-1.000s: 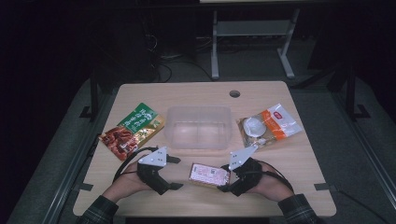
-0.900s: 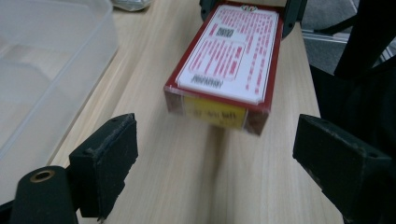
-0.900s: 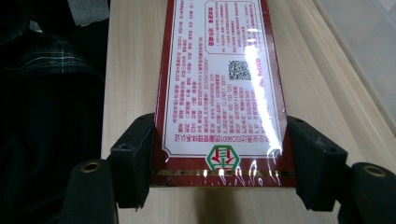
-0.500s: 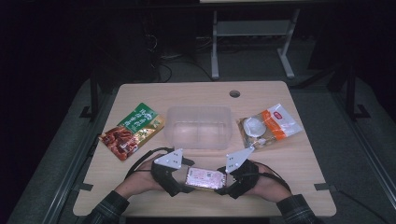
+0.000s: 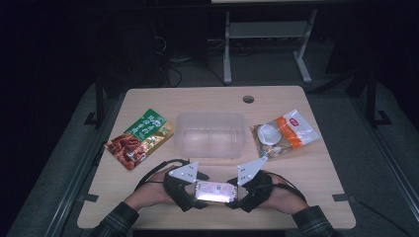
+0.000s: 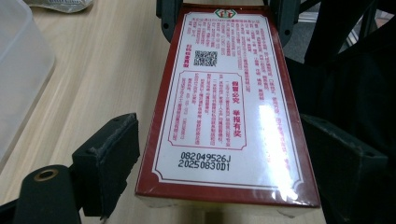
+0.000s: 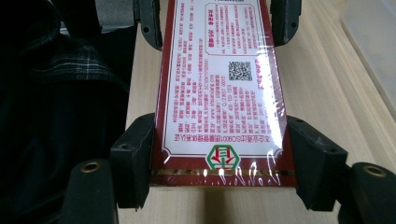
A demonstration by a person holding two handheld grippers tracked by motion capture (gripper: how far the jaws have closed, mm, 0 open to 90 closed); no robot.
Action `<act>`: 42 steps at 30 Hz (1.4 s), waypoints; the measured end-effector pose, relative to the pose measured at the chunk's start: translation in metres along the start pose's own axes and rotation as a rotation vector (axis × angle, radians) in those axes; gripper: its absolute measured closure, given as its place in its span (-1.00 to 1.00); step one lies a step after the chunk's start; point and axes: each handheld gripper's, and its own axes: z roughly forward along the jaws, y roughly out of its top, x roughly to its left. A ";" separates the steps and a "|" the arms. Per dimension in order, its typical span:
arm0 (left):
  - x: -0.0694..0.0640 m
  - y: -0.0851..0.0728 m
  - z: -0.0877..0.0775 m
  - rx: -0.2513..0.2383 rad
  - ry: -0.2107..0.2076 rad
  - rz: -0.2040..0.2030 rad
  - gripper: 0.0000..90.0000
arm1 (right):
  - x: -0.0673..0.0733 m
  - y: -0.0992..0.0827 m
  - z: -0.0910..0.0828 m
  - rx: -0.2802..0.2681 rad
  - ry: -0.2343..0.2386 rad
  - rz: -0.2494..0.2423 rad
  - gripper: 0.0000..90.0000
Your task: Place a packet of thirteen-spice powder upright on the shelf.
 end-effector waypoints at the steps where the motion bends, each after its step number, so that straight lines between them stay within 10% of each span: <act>1: 0.000 0.000 0.000 -0.002 0.001 -0.004 -0.67 | 0.000 0.000 0.000 0.000 0.000 -0.001 -0.30; 42: 0.005 -0.008 0.000 0.002 -0.050 -0.039 -0.30 | -0.005 -0.002 0.005 -0.011 0.006 0.006 -0.45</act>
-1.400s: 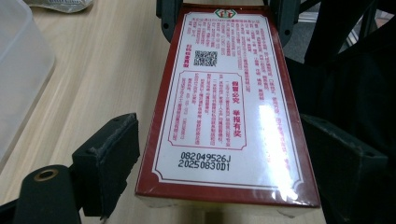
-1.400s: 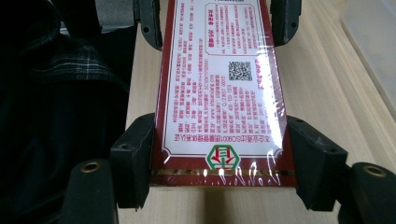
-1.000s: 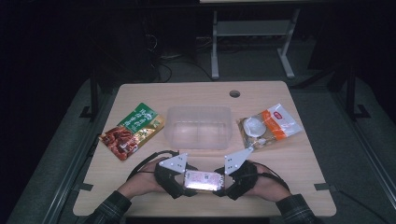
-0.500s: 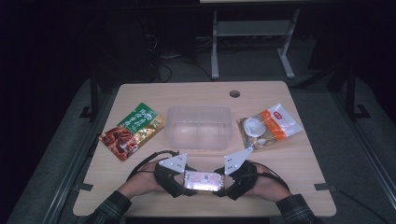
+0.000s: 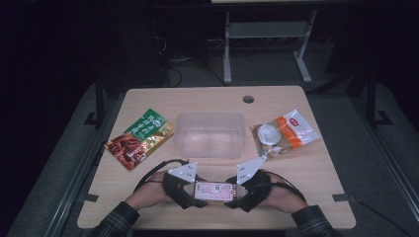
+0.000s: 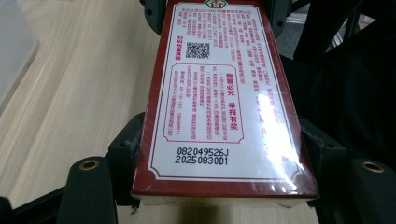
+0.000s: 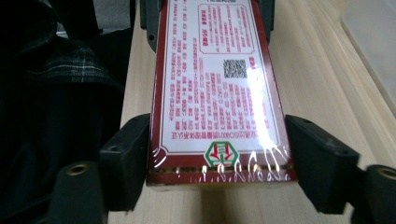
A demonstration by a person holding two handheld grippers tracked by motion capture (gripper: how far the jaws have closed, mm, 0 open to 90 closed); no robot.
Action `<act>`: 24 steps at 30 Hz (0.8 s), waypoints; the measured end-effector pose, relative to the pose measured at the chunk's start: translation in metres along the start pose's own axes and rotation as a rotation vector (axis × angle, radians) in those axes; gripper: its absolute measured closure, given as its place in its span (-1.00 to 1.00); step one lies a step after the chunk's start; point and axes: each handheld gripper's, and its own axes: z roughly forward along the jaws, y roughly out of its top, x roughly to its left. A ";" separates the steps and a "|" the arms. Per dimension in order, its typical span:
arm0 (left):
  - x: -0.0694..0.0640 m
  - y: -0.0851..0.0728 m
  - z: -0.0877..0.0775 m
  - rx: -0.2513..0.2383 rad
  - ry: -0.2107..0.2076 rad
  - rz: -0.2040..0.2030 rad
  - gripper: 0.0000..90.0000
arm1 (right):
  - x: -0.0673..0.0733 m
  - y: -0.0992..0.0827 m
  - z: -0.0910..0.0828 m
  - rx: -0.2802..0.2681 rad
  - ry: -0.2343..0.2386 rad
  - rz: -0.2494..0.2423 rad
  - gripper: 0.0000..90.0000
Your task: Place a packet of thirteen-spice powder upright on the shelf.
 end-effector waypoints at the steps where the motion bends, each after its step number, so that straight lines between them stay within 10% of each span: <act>1: 0.000 -0.001 -0.001 -0.004 0.004 0.000 -0.30 | 0.000 -0.001 0.000 -0.001 0.007 0.019 -0.48; 24: 0.013 -0.020 -0.033 0.002 0.102 -0.100 -0.30 | 0.012 -0.043 -0.024 -0.002 -0.221 0.286 -0.55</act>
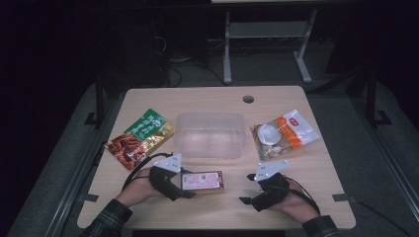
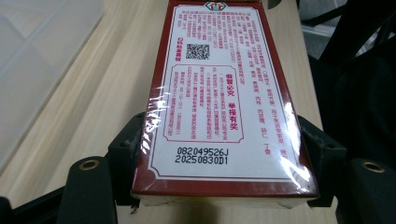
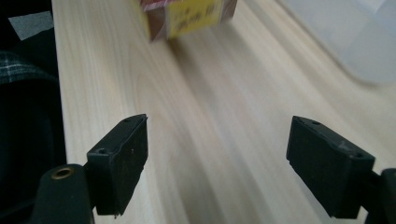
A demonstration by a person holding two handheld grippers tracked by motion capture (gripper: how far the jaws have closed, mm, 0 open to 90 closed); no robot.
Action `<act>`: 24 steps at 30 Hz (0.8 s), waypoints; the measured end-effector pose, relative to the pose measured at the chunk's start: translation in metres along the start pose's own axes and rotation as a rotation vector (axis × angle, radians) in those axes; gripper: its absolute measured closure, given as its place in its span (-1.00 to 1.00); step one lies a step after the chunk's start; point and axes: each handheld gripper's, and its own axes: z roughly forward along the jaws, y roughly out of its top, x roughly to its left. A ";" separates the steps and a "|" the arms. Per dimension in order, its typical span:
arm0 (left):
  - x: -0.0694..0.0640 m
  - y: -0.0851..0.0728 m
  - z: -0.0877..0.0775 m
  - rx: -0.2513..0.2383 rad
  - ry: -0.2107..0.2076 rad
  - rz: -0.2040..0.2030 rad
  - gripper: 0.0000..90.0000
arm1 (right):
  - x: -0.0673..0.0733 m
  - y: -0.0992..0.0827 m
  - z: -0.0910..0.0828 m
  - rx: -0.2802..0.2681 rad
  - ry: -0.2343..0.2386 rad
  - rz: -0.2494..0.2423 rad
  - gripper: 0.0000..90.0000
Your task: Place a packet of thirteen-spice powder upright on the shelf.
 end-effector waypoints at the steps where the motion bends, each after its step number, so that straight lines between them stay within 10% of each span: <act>1: 0.001 0.001 -0.001 -0.003 0.003 -0.003 -0.30 | 0.001 -0.003 -0.001 0.005 0.000 0.007 -0.55; 24: 0.034 0.044 -0.022 -0.011 0.065 0.021 -0.30 | 0.009 -0.023 -0.009 -0.016 -0.111 0.045 -0.63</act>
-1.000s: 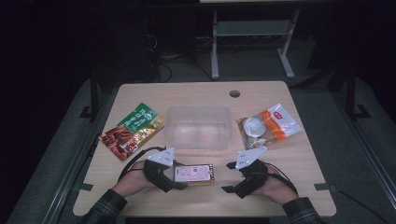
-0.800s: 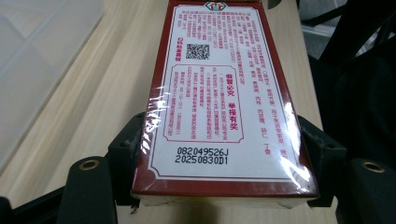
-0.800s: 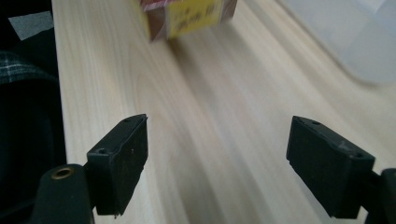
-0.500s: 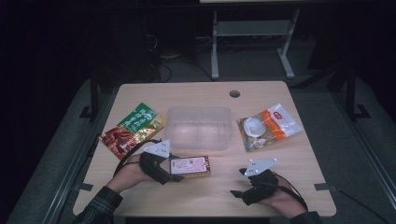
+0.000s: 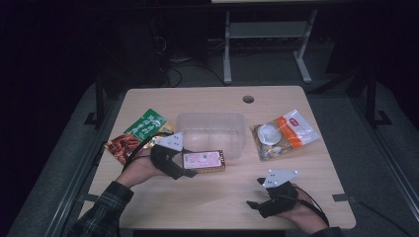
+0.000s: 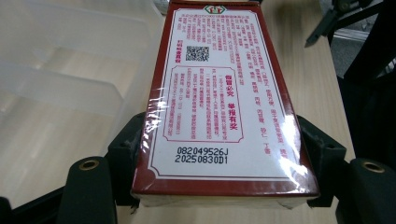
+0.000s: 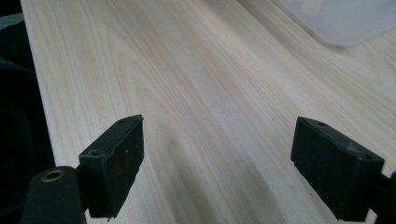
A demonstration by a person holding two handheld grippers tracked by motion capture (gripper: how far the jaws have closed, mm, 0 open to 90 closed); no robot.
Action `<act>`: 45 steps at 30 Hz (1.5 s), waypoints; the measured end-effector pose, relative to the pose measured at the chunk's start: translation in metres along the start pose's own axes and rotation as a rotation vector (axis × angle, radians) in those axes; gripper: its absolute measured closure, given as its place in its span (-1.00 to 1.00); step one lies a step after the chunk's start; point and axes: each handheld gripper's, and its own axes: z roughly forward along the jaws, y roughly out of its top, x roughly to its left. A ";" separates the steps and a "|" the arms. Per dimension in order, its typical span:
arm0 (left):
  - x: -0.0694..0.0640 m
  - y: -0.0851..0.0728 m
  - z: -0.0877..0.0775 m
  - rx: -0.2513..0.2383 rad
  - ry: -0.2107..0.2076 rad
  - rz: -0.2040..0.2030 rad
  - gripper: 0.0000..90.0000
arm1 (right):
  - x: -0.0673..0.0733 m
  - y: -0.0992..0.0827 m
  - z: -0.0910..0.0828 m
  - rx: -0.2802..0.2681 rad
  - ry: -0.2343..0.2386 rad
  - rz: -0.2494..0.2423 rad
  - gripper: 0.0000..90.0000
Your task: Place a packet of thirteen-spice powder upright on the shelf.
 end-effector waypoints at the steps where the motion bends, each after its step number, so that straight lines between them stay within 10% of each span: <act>1: 0.002 0.003 -0.001 0.000 0.005 0.002 -0.30 | 0.000 0.000 0.000 -0.005 0.001 -0.004 -0.63; 27: 0.066 0.060 0.001 0.073 0.028 0.040 -0.30 | 0.001 0.002 -0.001 -0.021 0.005 -0.009 -0.64; 45: 0.100 0.085 0.041 0.190 0.012 0.072 -0.30 | -0.001 0.002 -0.001 -0.032 0.009 -0.018 -0.64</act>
